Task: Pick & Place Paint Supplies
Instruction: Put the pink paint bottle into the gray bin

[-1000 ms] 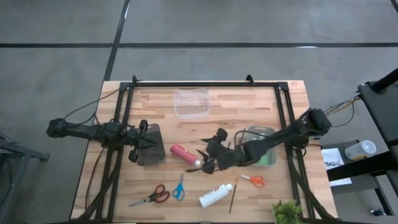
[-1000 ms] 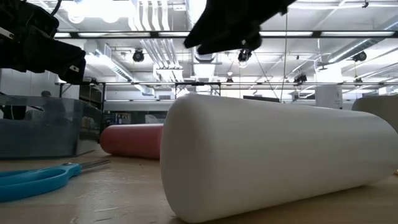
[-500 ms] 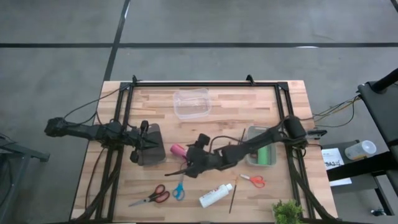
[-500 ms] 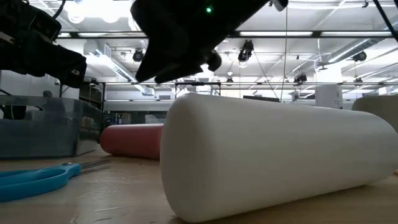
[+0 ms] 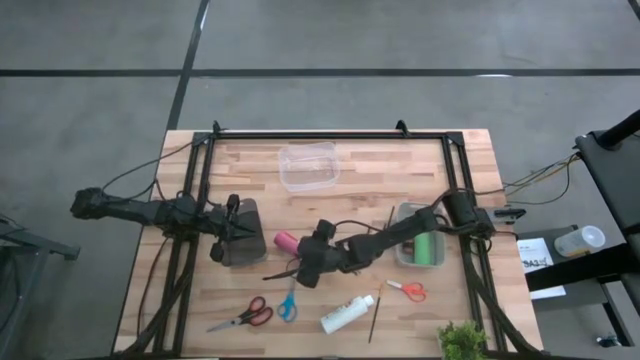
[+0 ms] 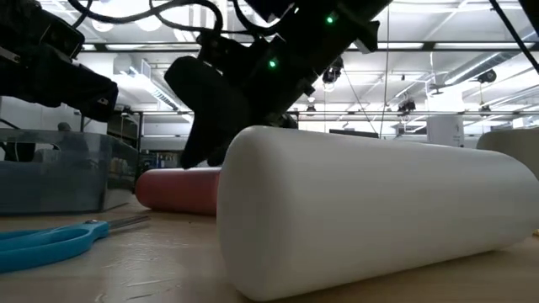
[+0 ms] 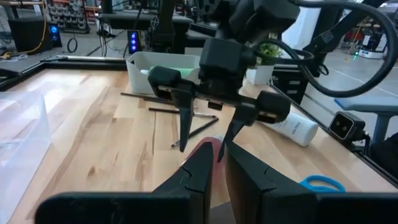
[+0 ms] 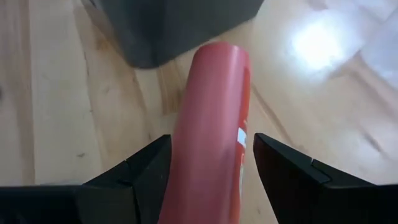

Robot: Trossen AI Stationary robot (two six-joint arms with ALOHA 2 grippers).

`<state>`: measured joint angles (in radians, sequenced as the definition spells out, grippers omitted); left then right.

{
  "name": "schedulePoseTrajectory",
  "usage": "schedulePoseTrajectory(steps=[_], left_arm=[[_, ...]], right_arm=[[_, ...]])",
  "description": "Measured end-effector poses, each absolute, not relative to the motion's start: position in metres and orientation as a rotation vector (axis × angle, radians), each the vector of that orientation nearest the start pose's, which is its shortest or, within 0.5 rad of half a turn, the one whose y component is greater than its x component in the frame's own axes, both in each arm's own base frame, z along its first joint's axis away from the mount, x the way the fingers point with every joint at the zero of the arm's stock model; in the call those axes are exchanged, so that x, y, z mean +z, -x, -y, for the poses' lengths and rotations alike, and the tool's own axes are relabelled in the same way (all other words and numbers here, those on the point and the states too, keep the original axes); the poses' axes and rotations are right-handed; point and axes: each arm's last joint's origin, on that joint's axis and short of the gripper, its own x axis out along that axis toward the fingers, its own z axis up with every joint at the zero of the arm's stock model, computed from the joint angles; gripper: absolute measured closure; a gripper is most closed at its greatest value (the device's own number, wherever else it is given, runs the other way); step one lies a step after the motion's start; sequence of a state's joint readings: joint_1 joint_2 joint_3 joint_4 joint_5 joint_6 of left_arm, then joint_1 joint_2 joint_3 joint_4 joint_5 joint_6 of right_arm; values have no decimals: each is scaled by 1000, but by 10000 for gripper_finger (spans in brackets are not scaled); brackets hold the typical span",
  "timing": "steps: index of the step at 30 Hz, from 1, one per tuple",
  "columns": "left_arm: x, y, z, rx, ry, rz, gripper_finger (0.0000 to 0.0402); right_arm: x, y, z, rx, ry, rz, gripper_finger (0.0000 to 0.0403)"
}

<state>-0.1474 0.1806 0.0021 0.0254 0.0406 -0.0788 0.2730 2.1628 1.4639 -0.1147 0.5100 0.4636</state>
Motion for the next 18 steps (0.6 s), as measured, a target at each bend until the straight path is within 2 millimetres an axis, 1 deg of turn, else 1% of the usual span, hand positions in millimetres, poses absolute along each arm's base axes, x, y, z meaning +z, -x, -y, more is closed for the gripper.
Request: schedulePoseTrajectory(steps=[5, 15, 18], left_arm=[[152, -106, 17, -182, 70, -161, 351], [152, -106, 17, -182, 70, -161, 351], [152, -106, 17, -182, 70, -161, 351]], right_arm=[[139, -443, -104, -378, -199, -722, 177], [136, -441, -97, -331, -232, -787, 177], [136, -441, -94, -329, -283, -810, 177]])
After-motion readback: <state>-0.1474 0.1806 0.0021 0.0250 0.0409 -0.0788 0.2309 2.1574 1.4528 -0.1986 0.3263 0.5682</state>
